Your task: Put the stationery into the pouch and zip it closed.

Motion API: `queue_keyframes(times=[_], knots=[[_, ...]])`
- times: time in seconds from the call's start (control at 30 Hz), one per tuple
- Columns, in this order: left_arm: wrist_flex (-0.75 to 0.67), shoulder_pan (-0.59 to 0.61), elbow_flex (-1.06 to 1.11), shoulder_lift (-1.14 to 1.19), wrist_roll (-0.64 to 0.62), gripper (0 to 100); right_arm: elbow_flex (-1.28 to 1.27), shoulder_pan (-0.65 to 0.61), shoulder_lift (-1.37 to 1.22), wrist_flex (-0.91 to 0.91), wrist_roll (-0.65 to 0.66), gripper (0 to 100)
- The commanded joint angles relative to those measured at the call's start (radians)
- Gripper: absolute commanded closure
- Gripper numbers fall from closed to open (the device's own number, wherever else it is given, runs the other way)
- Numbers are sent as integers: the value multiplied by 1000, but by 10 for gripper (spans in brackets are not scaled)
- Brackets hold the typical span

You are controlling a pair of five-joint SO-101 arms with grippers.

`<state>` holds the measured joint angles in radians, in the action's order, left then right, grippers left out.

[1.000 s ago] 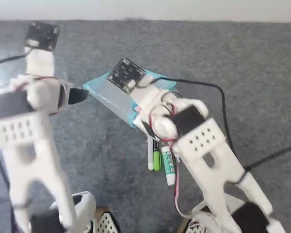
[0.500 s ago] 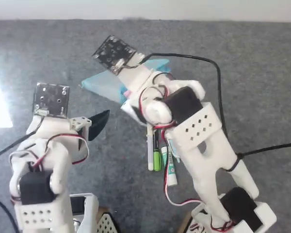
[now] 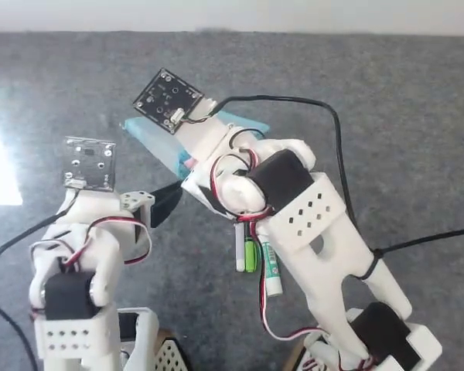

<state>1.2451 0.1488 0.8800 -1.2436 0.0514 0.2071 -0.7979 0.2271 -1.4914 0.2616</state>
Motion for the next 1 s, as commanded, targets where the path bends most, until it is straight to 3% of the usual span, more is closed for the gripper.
queue_keyframes(times=[0.0, 0.57, 0.77, 0.97], knots=[[-92, -14, 39, -11, -17, 618, 5, -5, 61, 7, -15, 992], [-127, 20, 59, -8, -34, 620, 5, -76, 59, -22, -15, 992], [-241, 48, 162, -8, 6, 622, 15, -81, 61, -58, -15, 992], [-247, 60, 166, -9, 6, 622, 17, -77, 139, -87, -14, 992]])
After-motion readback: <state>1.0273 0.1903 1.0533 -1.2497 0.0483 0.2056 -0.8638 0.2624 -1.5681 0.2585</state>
